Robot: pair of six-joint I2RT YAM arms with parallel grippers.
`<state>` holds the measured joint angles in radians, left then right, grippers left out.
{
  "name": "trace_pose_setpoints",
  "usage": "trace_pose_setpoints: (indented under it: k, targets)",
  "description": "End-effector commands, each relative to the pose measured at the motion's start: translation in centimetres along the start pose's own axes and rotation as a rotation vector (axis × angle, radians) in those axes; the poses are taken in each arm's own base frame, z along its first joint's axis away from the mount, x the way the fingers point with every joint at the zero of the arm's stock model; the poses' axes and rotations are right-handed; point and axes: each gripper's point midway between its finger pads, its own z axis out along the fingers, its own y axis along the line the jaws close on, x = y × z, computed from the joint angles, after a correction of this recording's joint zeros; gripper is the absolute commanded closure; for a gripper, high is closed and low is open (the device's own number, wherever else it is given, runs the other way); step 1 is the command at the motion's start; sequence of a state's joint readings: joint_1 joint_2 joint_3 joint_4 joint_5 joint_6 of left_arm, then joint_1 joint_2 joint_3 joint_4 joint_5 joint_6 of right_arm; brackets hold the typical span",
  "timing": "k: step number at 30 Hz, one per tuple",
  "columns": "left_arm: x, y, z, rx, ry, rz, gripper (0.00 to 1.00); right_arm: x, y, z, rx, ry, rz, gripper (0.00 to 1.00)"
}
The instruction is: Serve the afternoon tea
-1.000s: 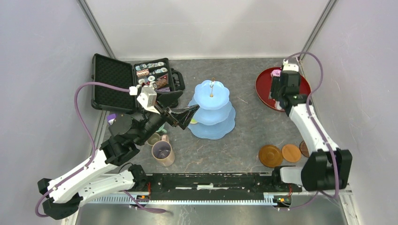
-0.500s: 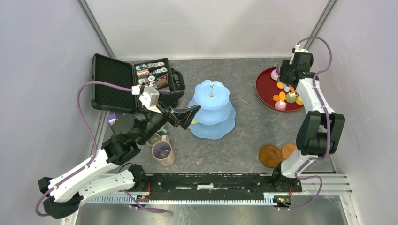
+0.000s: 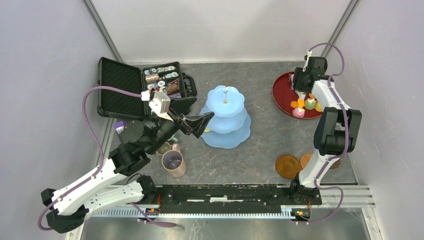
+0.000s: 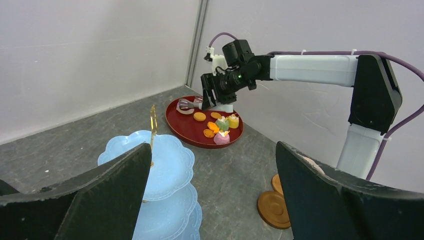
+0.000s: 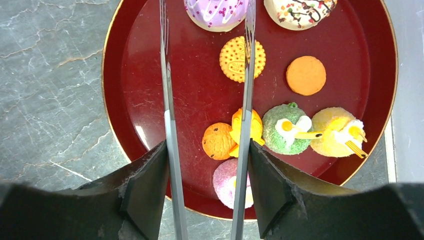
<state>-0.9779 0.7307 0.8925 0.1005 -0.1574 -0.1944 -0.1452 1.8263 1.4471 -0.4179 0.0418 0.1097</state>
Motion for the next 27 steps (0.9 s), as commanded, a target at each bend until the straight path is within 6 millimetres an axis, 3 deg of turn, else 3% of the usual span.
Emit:
trace_pose_setpoints:
  k: [1,17,27]
  targets:
    - [-0.6,0.1,0.1,-0.007,-0.025,0.037,0.0,-2.6,-0.1,0.0,0.003,-0.068,-0.015,0.38]
    - [-0.3,0.3,0.2,-0.015,-0.017,0.041,0.0,-3.6,-0.6,2.4,0.037,-0.053,-0.015,0.35]
    - [-0.3,0.3,0.2,-0.014,-0.016,0.041,0.0,-2.9,-0.5,3.6,0.034,-0.039,-0.009,0.38]
